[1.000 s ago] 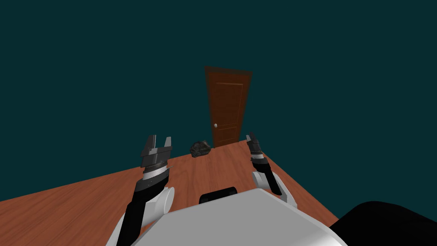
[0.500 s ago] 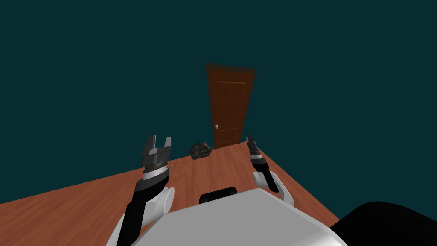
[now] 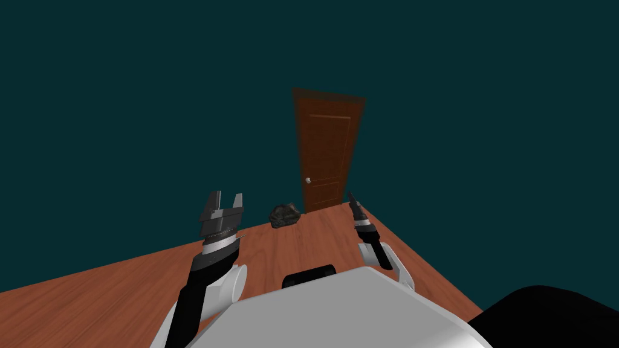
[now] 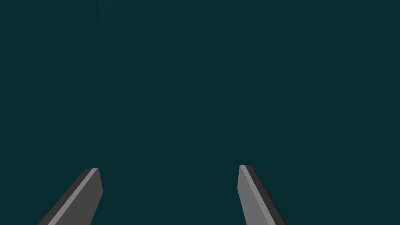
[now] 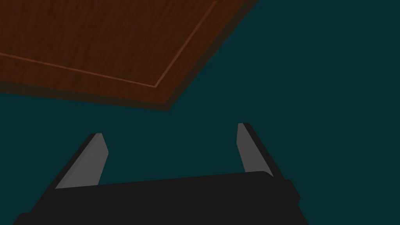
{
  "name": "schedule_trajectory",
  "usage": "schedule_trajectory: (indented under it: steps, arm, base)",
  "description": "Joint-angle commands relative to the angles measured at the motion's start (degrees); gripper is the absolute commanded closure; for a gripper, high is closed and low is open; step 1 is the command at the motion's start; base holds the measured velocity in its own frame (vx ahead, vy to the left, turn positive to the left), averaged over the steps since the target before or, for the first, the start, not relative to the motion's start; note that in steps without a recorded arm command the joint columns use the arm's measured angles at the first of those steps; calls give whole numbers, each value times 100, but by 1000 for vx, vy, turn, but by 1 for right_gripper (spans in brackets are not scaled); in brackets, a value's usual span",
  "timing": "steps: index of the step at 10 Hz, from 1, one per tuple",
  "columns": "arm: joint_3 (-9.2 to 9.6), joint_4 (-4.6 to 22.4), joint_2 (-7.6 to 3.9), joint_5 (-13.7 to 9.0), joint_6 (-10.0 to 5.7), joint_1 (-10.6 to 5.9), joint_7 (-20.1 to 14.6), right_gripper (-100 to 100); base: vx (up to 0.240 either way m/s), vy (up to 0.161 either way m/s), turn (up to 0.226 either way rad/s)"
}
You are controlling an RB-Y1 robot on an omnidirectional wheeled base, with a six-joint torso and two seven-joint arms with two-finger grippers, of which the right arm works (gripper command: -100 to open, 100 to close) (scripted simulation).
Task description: Pull the door open
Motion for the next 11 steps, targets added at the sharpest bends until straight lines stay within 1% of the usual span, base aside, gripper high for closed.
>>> schedule_trajectory:
  steps: [1, 11]
  arm:
    - [-46, 197, -8, 103, -65, -64, 163, -100]
    - [-398, 1443, -77, 731, -455, -456, 1093, -100]
  base:
    - [106, 42, 6]
    - [102, 37, 4]
